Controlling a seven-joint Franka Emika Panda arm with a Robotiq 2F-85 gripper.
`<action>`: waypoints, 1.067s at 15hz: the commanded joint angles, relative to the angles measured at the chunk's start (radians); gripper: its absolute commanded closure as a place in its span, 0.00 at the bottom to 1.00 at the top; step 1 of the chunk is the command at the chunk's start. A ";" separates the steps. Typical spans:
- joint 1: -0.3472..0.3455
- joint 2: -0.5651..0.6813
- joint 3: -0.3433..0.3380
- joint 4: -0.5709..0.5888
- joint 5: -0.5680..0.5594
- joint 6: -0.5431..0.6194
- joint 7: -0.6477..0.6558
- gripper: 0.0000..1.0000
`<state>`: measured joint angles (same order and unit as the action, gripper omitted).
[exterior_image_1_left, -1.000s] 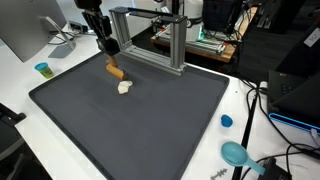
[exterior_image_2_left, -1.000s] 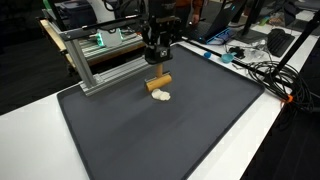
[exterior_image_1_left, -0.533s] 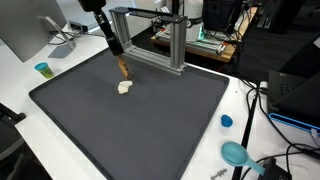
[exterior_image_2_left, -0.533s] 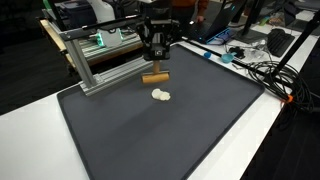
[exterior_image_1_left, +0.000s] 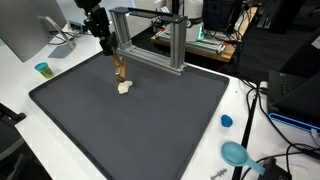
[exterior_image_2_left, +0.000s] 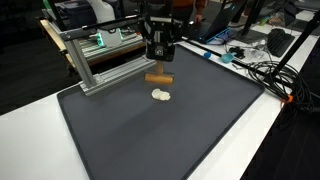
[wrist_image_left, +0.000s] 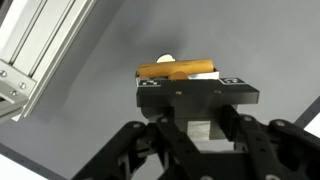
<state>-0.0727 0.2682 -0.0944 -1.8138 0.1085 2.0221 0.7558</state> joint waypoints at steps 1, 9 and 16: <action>0.032 -0.003 -0.026 -0.012 -0.009 0.044 0.190 0.77; 0.025 0.033 -0.009 -0.017 0.023 0.054 0.158 0.77; 0.018 0.090 -0.013 -0.011 0.062 0.145 0.139 0.77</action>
<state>-0.0505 0.3463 -0.1036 -1.8315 0.1524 2.1545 0.9147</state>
